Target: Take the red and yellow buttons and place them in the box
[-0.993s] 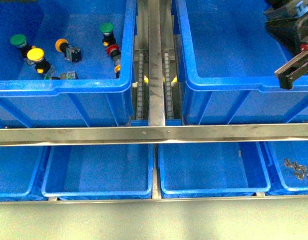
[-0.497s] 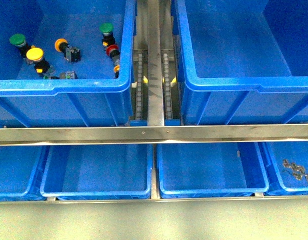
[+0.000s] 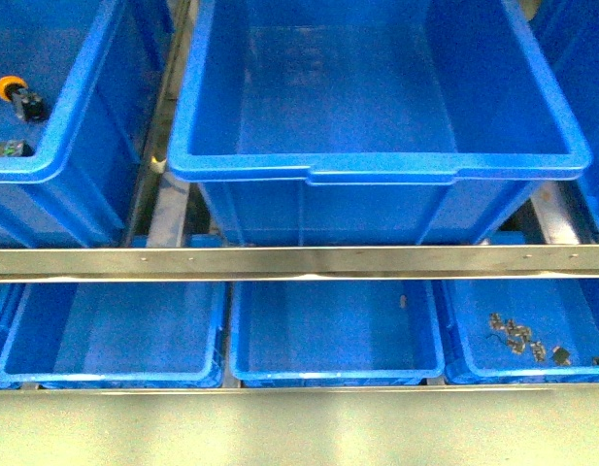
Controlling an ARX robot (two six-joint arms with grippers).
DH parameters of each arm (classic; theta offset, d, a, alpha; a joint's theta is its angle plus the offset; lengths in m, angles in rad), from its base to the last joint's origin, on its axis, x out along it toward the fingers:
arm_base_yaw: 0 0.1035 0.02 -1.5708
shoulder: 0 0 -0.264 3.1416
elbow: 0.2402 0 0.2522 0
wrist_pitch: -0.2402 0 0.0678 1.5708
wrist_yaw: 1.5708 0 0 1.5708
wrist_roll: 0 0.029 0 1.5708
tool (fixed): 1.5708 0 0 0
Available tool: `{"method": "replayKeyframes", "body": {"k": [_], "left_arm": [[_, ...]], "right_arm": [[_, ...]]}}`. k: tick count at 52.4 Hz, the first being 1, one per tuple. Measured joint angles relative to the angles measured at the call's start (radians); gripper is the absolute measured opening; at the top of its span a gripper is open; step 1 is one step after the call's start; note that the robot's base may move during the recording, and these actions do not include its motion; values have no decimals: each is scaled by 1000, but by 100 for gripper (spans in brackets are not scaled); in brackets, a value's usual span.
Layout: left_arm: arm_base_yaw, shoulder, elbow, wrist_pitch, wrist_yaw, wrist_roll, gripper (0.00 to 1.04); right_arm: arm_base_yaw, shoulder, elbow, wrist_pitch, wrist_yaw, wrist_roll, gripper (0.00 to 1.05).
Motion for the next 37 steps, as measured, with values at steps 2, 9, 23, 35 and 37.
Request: {"method": "replayKeyframes", "body": {"k": [2,9,23,35,37], "left_arm": [[0,-24,-1,-19,0,2,3],[0,-114,-2,-100,0,2,3],[0,-274,-2,-243,0,2,3],[0,-402,-3,-367,6,3,3],[0,-421,-3,-382,7,4,3]], "right_arm": [[0,-1,0,0,7,2,28],[3,-1,0,0,17,13,28],[23,10,1,4,21,19,28],[42,34,9,42,26,21,28],[42,38,9,42,35,24,28]]}}
